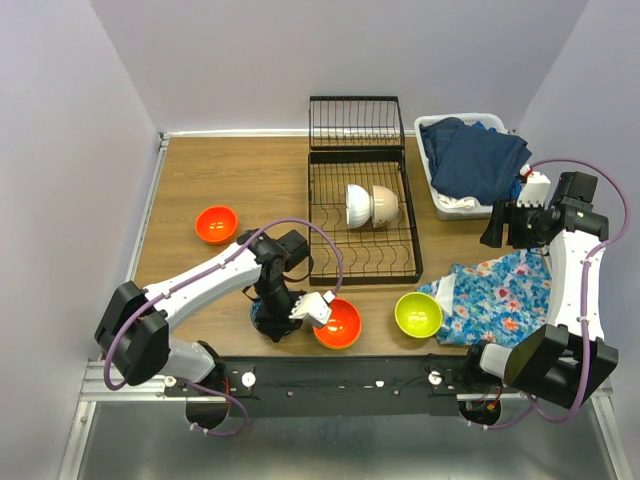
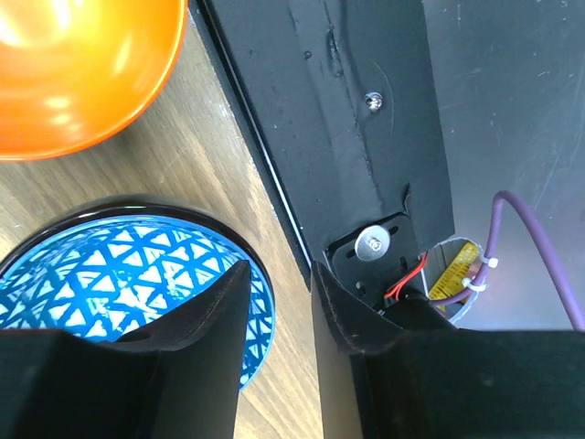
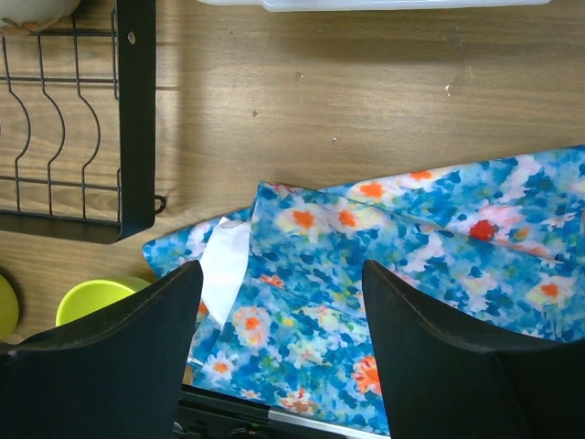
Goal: Load the bowls into the dish rack
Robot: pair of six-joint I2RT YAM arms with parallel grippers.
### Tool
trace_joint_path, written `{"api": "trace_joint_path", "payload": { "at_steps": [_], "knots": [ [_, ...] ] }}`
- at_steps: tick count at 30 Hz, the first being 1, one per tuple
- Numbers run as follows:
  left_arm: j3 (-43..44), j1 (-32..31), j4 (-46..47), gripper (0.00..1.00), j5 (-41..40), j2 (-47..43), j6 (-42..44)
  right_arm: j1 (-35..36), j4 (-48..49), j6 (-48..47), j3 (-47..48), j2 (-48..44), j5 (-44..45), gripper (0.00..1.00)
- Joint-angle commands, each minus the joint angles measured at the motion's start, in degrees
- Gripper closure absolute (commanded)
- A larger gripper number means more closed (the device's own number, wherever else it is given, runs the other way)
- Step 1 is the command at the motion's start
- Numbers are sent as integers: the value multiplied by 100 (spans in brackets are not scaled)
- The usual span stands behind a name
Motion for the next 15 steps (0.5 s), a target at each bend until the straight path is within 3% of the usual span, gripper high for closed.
{"api": "trace_joint_path", "payload": {
  "at_steps": [1,11,12,15],
  "knots": [
    [91,-32,-273,59,193,63,-105,-53,121,74,-69,7,-159,22],
    [-269,-32,616,45,-334,54,-765,-53,121,74,-139,-1,-177,22],
    [-304,-32,642,2,-343,45,-765,-53,113,66,-148,7,-177,22],
    [-436,-32,809,1,-414,54,-782,-53,104,30,-148,-1,-151,22]
  ]
}}
